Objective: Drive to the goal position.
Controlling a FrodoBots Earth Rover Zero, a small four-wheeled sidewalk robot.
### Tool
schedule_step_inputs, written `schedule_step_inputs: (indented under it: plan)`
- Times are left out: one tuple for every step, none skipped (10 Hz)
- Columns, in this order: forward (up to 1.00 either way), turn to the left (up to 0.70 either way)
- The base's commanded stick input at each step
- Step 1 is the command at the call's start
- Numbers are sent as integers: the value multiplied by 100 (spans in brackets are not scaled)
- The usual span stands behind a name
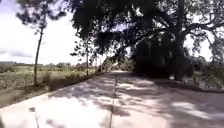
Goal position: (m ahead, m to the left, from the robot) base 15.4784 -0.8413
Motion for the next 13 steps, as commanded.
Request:
schedule_step_inputs:
  plan:
    - [100, 0]
    - [100, -22]
    - [100, -40]
    - [100, -40]
    - [100, -33]
    - [100, -20]
    - [100, -7]
    - [100, 0]
    - [100, 0]
    - [100, 0]
    - [100, 0]
    - [100, 0]
    - [100, 0]
